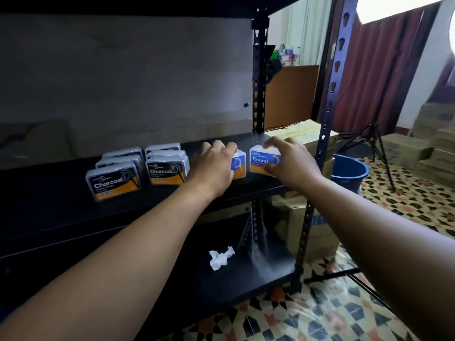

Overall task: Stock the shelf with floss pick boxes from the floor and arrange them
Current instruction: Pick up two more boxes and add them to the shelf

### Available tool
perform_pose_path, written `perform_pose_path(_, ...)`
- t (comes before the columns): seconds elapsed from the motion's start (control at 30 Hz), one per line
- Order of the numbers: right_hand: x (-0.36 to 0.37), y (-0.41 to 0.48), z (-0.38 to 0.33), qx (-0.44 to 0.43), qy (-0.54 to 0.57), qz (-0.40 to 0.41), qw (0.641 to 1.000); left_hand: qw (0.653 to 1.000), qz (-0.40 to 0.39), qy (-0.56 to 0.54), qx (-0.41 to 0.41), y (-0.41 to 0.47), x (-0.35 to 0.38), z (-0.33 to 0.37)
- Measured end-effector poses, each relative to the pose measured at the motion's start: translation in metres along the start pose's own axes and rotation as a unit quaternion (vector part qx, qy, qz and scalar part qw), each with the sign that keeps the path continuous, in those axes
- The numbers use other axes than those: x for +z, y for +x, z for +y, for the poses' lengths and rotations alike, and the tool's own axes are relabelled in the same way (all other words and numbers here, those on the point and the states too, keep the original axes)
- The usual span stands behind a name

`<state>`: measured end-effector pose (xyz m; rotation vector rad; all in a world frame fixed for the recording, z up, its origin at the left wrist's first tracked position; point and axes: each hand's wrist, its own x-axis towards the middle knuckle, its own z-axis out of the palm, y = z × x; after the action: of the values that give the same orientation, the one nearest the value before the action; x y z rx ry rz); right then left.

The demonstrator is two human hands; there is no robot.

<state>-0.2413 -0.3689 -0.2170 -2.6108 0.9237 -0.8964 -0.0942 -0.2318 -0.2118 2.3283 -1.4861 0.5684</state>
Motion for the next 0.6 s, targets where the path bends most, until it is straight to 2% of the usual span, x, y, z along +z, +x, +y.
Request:
perform_pose_path(0.07, 0.003, 0.011, 0.003, -0.020, -0.048, 0.008, 0.999, 0.999, 0.026, 0.039, -0.002, 0.010, 0.010, -0.002)
perform_pose_path(0.23, 0.022, 0.044, 0.012, -0.030, -0.072, 0.026, 0.997, 0.993, 0.053, 0.103, -0.025, 0.036, 0.031, -0.009)
perform_pose_path(0.37, 0.036, 0.067, 0.013, -0.040, -0.077, 0.031, 0.996, 0.992, 0.047, 0.115, -0.037, 0.055, 0.038, -0.013)
perform_pose_path(0.6, 0.043, 0.091, 0.009, -0.045, -0.076, -0.007, 0.996, 0.991, 0.006, 0.120, -0.054, 0.074, 0.037, -0.021)
